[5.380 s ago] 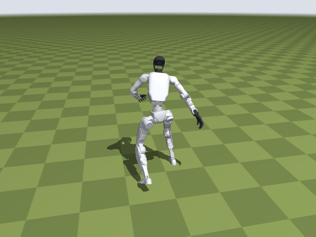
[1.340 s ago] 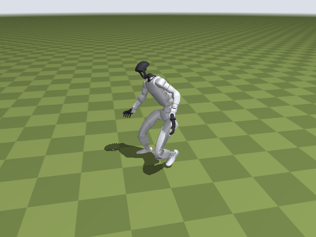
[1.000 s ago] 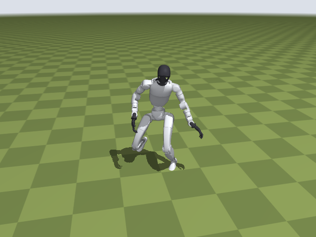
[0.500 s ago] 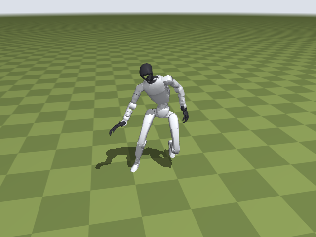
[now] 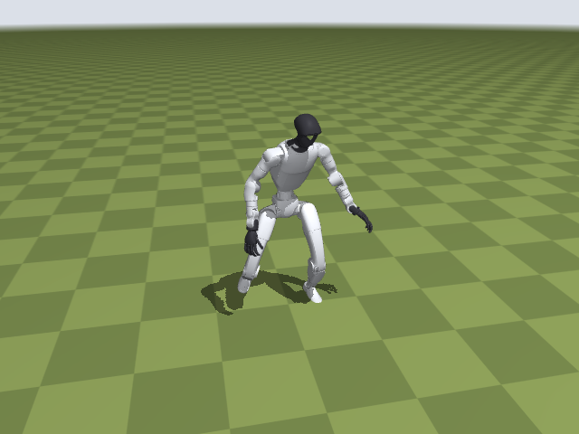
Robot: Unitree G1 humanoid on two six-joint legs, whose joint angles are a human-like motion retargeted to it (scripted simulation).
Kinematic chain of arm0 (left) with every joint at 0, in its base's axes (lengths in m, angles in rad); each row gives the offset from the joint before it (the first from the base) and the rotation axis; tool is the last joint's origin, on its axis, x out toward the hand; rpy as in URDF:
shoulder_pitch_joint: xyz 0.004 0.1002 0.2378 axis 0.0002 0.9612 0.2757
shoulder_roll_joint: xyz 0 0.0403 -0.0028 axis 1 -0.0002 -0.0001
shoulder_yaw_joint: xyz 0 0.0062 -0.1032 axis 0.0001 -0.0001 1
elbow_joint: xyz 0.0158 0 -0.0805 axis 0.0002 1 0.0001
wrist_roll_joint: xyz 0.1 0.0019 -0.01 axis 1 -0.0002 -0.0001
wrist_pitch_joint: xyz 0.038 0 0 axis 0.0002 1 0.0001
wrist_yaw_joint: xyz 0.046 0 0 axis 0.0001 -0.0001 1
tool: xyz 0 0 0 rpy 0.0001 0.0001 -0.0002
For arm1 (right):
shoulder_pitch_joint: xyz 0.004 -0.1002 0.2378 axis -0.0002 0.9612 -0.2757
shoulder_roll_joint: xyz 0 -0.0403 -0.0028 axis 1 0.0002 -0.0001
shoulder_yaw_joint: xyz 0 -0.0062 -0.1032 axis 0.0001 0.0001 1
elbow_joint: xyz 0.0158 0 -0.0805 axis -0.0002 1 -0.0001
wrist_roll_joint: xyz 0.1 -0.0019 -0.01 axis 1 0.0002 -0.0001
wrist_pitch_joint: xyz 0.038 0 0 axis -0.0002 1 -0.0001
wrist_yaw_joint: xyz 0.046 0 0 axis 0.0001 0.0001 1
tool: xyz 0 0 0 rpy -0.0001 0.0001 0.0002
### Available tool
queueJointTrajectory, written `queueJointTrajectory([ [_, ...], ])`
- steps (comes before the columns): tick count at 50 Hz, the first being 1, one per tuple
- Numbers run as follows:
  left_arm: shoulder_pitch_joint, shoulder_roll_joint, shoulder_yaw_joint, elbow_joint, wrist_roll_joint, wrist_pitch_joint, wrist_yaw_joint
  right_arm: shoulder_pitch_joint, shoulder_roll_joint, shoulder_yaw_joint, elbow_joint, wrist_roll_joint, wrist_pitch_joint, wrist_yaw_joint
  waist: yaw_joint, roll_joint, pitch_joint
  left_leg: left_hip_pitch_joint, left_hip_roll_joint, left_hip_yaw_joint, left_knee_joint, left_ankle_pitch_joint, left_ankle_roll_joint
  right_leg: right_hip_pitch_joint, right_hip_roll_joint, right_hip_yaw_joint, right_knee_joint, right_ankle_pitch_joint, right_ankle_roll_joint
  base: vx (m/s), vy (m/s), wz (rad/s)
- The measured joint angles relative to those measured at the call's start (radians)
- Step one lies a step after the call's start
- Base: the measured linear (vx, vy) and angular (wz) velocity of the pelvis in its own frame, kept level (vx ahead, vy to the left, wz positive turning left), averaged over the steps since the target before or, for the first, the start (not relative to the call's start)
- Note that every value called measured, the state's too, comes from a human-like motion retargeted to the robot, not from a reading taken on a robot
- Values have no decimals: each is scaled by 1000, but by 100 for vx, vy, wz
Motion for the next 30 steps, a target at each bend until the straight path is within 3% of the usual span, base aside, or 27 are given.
queueJointTrajectory([
  [2, -35, -16, 14, -22, -10, 19, 16, 49, -7, -27, 25, -7, 17, -13, -25, 20, 0, 18, 18, 1, -16, -15, 14, -123, 33, -24, 45, 9, -14, 55, 7, -9],
  [5, 10, -27, 0, -99, -38, -3, -16, 83, -18, -73, 80, 21, 41, -1, -111, 47, 0, 113, 32, 26, -109, -19, 38, -264, 71, -34, -25, 58, 11, 61, 7, -26],
  [10, 203, -22, -104, -331, 3, -90, -71, 69, -81, -195, 98, 179, 26, 15, -295, 137, 0, 302, 65, 88, -311, 14, -6, -362, 171, 14, -460, 186, 131, 71, 6, -47],
  [13, 302, -61, -117, -427, -85, -142, -122, 26, -152, -236, 98, 301, 24, 28, -376, 186, 0, 402, 35, 136, -392, 58, 17, -299, 236, 98, -885, 498, 225, 76, 5, -46],
  [15, 386, -109, -86, -455, -175, -161, -198, 7, -198, -271, 90, 348, 14, 17, -436, 218, 0, 401, 21, 145, -281, 68, 65, -268, 245, 161, -946, 666, 234, 83, 5, -12],
  [18, 524, -178, -33, -459, -375, -141, -283, -59, -262, -290, 106, 389, 7, -44, -467, 299, 0, 289, 70, 170, 42, 138, 110, -302, 274, 174, -751, 505, 131, 79, 3, -68],
  [21, 659, -224, 0, -425, -464, -134, -256, -241, -266, -258, 237, 359, 25, -200, -443, 334, 0, 155, 94, 222, 305, 138, 100, -350, 306, 220, -609, 380, 76, 69, 10, -131],
  [23, 740, -241, 28, -388, -406, -130, -209, -396, -206, -273, 367, 302, 55, -353, -414, 308, 0, 75, 119, 280, 418, 120, 60, -387, 301, 263, -503, 323, 92, 64, 15, -122],
  [25, 784, -253, 49, -336, -354, -95, -160, -510, -134, -272, 460, 301, 128, -428, -378, 294, 0, 11, 145, 299, 416, 109, 85, -335, 314, 295, -567, 321, 66, 56, 18, -74],
  [28, 791, -255, 105, -251, -235, -47, -167, -532, -27, -242, 444, 308, 160, -352, -304, 237, 0, -57, 157, 273, 298, 113, 50, -231, 276, 309, -631, 312, 80, 56, 18, 8],
  [30, 759, -232, 159, -185, -163, -52, -197, -466, 24, -143, 334, 241, 111, -215, -254, 179, 0, -67, 132, 233, 131, 128, 22, -138, 225, 297, -686, 303, 98, 59, 16, 84],
])
